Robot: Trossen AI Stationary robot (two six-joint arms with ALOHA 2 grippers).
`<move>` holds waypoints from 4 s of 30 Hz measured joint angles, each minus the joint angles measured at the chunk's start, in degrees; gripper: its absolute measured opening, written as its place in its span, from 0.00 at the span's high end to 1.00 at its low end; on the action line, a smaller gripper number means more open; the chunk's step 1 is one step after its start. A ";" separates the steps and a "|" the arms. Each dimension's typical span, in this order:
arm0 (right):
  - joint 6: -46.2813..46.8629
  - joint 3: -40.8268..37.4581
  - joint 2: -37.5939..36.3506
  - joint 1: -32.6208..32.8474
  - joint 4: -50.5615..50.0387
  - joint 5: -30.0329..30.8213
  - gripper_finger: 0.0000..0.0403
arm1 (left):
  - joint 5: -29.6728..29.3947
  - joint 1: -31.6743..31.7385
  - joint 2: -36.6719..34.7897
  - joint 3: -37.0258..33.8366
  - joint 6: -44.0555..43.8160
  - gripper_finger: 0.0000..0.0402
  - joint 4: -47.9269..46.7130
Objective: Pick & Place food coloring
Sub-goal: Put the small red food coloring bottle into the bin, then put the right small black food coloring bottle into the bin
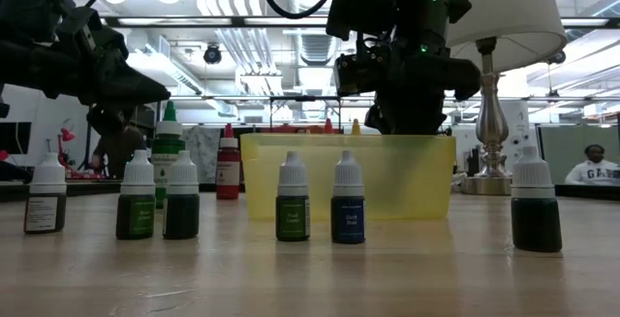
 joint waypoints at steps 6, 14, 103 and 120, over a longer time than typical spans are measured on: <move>0.10 -0.01 0.00 0.00 -0.10 0.02 0.79 | -0.01 0.01 0.00 0.00 0.00 1.00 0.00; 0.09 -0.02 0.00 0.00 -0.07 0.04 0.74 | -0.01 0.01 0.00 0.00 0.00 1.00 0.00; 22.17 -6.86 -30.85 23.62 -9.00 2.74 0.59 | 0.00 -0.01 0.04 0.00 0.00 1.00 0.00; 22.54 -3.90 -27.84 25.83 -4.46 2.95 0.59 | -0.01 -0.01 0.07 0.00 0.00 1.00 0.02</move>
